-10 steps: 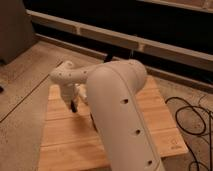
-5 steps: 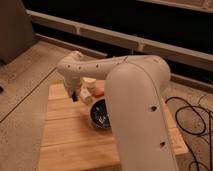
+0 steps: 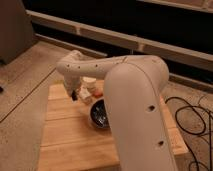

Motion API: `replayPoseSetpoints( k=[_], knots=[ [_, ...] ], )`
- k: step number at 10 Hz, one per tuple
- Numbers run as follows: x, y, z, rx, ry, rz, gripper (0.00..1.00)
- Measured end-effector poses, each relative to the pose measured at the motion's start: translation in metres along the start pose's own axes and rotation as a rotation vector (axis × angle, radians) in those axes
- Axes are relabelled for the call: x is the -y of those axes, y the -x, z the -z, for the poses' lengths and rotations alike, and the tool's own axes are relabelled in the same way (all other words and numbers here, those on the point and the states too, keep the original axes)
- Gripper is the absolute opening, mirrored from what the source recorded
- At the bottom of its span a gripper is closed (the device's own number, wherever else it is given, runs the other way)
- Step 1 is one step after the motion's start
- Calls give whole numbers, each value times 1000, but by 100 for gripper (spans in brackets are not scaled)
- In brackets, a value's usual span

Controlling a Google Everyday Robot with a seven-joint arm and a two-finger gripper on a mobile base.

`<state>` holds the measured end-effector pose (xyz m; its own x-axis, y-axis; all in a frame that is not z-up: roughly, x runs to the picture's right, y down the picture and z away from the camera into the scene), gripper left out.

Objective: Place the eraser in the ceramic cup

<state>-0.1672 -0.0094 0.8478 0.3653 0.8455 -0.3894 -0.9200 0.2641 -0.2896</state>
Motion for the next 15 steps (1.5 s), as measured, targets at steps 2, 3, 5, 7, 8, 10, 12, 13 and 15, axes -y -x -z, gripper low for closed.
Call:
replayPoseSetpoints(
  k=[2,3,5,7,8,10,12,13,15],
  knots=[
    [28,16,3,20,-34,-31,0],
    [42,22,3,26,-52,-48,0],
    [62,30,2,42,-70,-66,0],
    [80,48,5,97,-79,-66,0],
    [88,58,8,134,-86,-51,0],
    [97,73,17,190,-92,-32,0],
    [98,73,17,189,-93,-33,0],
    [96,73,17,188,-92,-30,0],
    [98,74,15,191,-95,-28,0]
  ],
)
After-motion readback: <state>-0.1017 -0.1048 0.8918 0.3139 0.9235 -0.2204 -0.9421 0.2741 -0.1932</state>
